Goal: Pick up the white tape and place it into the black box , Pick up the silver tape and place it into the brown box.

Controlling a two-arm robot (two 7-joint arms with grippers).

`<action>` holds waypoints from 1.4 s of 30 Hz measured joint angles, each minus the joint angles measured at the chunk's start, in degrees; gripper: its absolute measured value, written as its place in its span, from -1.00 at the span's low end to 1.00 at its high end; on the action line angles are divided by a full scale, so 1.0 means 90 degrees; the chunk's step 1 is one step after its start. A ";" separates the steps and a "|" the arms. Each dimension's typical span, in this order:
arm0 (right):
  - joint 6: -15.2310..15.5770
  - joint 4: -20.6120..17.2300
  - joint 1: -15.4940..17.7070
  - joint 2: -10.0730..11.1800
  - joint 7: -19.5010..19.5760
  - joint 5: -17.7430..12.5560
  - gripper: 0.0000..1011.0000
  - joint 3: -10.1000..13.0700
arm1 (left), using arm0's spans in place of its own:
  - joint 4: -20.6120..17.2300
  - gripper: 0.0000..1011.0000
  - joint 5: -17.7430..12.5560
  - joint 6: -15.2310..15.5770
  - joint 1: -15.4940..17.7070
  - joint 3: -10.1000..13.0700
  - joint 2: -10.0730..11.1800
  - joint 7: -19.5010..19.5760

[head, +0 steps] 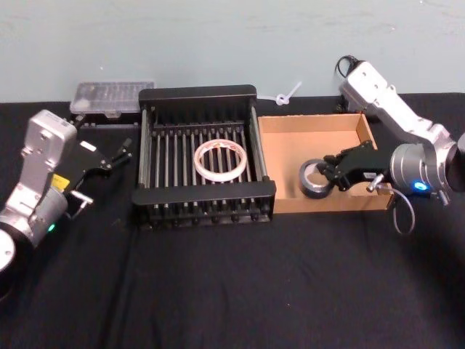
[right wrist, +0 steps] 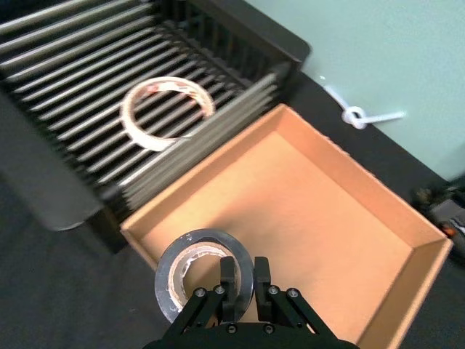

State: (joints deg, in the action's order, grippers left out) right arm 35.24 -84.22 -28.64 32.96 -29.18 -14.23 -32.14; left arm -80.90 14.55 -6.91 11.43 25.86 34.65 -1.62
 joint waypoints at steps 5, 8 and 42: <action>0.0007 0.0380 -0.0155 -0.0180 0.0067 0.0119 -0.69 0.0080 | 0.0000 0.98 0.0000 0.0000 0.0000 0.0000 0.0000 0.0000; 0.0008 0.0539 -0.0209 -0.0250 0.0084 0.0166 -0.69 0.0103 | 0.0000 0.98 0.0000 0.0000 0.0000 0.0000 0.0000 0.0000; -0.0028 0.1132 -0.0394 -0.0578 0.0187 0.0344 -0.04 0.0252 | 0.0000 0.98 0.0000 0.0000 0.0000 0.0000 0.0000 0.0000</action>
State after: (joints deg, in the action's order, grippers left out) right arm 35.00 -74.03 -32.18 27.76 -27.50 -11.13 -29.88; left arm -80.90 14.55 -6.91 11.43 25.86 34.65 -1.62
